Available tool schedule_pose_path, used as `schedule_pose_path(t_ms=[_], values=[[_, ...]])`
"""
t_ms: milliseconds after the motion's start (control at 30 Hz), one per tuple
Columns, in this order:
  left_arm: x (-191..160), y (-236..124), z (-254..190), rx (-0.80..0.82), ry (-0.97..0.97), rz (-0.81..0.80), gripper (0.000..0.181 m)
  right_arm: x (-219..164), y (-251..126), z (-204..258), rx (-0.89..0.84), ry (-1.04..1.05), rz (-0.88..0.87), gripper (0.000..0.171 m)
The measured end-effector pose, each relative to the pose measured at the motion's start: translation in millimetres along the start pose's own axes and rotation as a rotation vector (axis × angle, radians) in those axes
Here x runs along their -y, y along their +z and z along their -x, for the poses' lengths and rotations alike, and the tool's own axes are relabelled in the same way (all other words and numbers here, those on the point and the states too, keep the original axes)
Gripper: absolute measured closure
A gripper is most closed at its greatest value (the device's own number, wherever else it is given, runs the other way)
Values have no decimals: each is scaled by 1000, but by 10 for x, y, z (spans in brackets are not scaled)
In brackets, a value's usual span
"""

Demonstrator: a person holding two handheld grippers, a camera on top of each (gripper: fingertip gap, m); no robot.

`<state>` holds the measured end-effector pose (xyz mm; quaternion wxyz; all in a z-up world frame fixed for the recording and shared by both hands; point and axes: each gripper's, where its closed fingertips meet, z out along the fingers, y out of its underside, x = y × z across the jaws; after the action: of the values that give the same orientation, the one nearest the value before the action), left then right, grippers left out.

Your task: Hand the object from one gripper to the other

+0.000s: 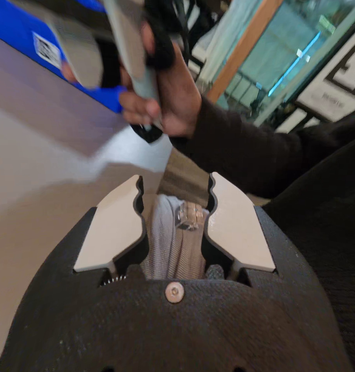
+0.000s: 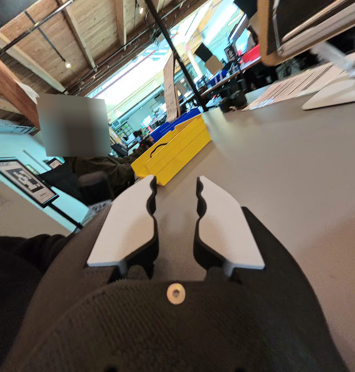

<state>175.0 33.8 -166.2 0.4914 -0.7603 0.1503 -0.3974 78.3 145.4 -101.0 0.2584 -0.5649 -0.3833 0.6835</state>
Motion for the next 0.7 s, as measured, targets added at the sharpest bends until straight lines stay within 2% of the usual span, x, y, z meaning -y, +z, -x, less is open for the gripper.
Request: schedule_pose_path(t_ms=[100,233,333,500,700], values=[[-471,193,-240,10,46,191,114,93,-174,-120,-39,38,-59,132],[-964,333,-498,31,136,375,116,212,-272,-42,19,130,-184,131],[-1145,488,-693,36,132,427,114,190,-251,115,40,82,-199,130],[-1499,657,-638,197,245,619,102,20,-153,293,49,17,-131,131],[-1761,755,-661,246,178,689,108,8,-183,358,85,69,-159,131]])
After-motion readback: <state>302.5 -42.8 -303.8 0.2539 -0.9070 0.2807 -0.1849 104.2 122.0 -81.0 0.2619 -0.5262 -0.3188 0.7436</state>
